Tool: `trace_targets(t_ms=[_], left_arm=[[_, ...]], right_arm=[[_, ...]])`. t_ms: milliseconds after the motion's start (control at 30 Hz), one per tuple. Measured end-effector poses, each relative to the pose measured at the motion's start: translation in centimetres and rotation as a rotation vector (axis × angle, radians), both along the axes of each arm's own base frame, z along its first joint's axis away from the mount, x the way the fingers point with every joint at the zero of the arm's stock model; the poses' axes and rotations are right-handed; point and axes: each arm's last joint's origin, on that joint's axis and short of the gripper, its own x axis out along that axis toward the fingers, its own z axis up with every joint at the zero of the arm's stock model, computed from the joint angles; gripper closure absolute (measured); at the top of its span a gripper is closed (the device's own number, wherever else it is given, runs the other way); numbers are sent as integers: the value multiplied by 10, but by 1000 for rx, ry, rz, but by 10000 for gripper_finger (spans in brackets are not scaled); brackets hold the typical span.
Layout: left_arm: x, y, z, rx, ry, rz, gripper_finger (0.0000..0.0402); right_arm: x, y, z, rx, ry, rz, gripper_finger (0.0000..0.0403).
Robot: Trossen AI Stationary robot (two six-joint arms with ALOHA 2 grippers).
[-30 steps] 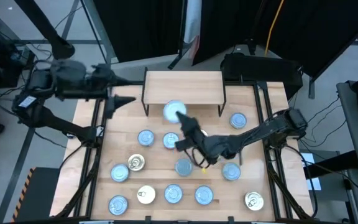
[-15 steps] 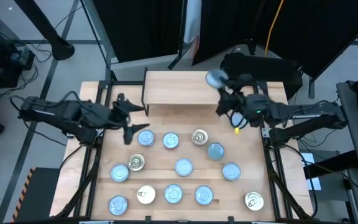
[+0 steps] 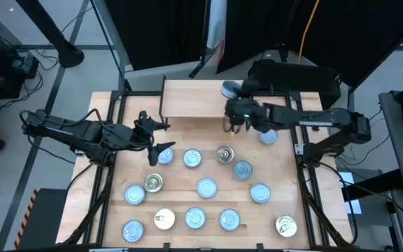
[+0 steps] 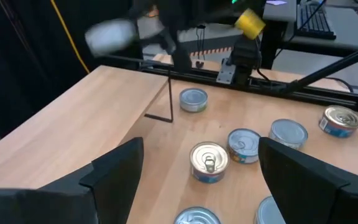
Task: Stack canned seafood by type on shelf
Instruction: Put the green tuna can on the shelf
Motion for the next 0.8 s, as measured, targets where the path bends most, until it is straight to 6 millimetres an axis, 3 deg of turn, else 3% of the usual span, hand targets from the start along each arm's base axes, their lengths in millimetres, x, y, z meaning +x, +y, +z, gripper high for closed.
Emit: trace_targets(t_ms=[133,267,500,800], left_arm=[[0,0,0,1,3,-1,88],[0,0,0,2,5,-1,88],[0,0,0,2,6,-1,88],[0,0,0,-1,5,-5,88]], right_arm=[[3,-14,-3,150,54,-16,277],[5,-19,-23,227,150,-54,273],[8,-29,-36,243,187,-103,242],[4,-32,-34,265,149,-136,206]])
